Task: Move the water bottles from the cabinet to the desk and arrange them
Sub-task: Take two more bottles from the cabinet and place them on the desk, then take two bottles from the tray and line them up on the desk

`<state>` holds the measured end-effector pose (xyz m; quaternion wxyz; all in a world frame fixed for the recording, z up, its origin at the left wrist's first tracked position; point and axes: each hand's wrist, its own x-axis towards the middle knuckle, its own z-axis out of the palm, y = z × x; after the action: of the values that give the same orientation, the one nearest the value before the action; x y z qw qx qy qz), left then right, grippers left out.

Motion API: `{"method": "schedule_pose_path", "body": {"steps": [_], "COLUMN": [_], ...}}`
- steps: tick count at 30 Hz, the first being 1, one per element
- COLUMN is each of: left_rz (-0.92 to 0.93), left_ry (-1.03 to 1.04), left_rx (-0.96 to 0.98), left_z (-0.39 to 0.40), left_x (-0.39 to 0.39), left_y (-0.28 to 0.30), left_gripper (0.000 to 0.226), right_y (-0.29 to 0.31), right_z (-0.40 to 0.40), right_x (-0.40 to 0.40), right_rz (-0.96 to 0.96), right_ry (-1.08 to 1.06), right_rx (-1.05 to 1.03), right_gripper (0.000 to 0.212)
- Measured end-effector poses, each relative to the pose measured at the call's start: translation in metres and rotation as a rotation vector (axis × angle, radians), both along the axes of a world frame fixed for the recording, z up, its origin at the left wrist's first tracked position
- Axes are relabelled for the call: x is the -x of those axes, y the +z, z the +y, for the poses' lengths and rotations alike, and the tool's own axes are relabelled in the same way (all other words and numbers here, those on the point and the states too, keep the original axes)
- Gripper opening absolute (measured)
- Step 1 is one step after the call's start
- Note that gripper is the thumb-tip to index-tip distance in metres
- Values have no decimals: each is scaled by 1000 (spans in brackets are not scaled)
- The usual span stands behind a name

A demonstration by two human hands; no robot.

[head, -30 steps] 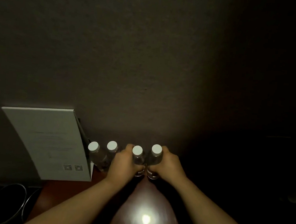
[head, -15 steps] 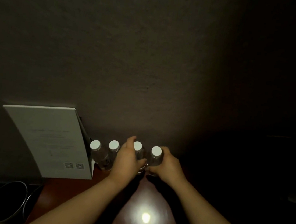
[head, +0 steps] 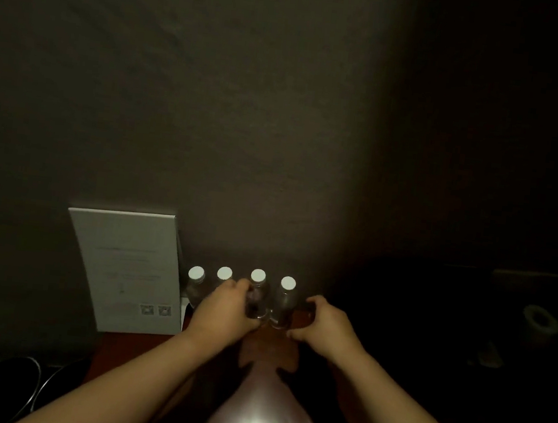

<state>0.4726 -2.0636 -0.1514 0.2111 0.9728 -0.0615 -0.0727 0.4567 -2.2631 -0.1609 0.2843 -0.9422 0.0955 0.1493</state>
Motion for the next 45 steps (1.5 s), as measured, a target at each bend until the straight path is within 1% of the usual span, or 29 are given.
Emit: {"method": "schedule_pose_path", "body": {"steps": [2,4,7,10,16,23,27,32,37,40,42,45], "left_rz": [-1,-6,-8,-2,5,-1,-17,-12,58,74,73,45], "left_ry": [-46,-80,-118,-131,-50,113,221,392,520,615,676,746], "left_rx": [-56,-98,-153,-193,-226,-253,-293,-359,-423,-419,-406,-372], "left_z": [10,23,49,85,185,345,441,547,630,673,700,739], "left_x": [14,29,54,82,154,275,352,447,528,564,583,602], "left_y": [12,24,42,59,92,124,133,140,149,151,151,150], "left_gripper": [58,58,62,66,64,62,65,61,67,69,71,78], "right_y": [21,41,71,95,133,162,172,177,177,178,179,179], "right_z": [8,21,53,93,202,367,467,578,675,726,758,808], "right_x": [14,29,52,75,129,202,251,312,368,391,400,406], "right_rz": [-13,-22,-18,-33,-107,-154,-186,-252,-327,-362,-390,-446], "right_ry": [56,137,275,378,578,880,1044,1185,1324,1415,1480,1557], "right_rx": [51,106,174,199,208,242,282,285,290,307,331,334], "right_gripper": [73,67,70,73,70,61,65,68,59,55,58,68]}}
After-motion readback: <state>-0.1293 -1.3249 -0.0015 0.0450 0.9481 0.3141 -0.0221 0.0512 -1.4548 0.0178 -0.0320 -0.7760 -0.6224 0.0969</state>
